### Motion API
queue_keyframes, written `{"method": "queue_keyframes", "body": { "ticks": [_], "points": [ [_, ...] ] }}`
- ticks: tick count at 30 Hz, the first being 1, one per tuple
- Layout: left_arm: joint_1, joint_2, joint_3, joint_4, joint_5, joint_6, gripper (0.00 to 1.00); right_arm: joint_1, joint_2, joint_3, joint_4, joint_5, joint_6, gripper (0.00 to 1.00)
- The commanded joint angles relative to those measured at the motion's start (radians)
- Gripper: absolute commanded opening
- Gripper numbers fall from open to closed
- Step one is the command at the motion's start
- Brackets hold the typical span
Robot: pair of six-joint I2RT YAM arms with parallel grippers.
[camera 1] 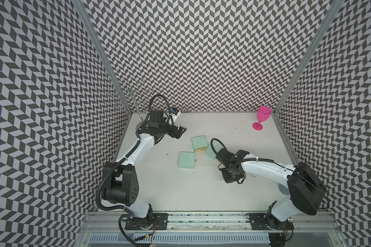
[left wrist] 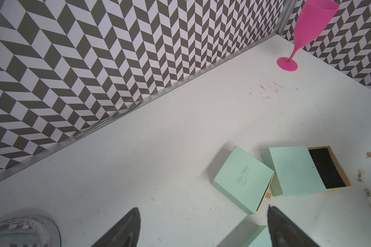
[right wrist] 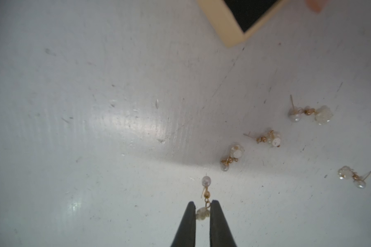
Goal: Place the earrings into the drawer-style jewelry box
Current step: Pick up the earring from the center of the board.
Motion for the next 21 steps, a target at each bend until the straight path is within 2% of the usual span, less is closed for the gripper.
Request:
{"method": "queue_keyframes", "body": {
  "ticks": [1,8,13,17,21],
  "points": [
    [-0.012,-0.014,0.003,0.005,0.025,0.023,0.93,0.002,-0.022,0.048,-0.031,-0.001,-0.012,0.14],
    [-0.036,-0.003,0.003,-0.014,0.037,0.062,0.93,-0.018,-0.005,0.142,-0.059,0.003,-0.041,0.14],
    [-0.05,0.017,0.013,-0.025,0.048,0.081,0.93,-0.084,0.016,0.213,-0.053,-0.002,-0.085,0.14],
    [-0.056,0.037,0.031,-0.058,0.129,0.107,0.93,-0.142,0.054,0.268,-0.04,-0.007,-0.126,0.14],
    [-0.076,0.063,0.055,-0.069,0.132,0.123,0.93,-0.19,0.107,0.313,-0.015,-0.021,-0.164,0.14]
  ]
}}
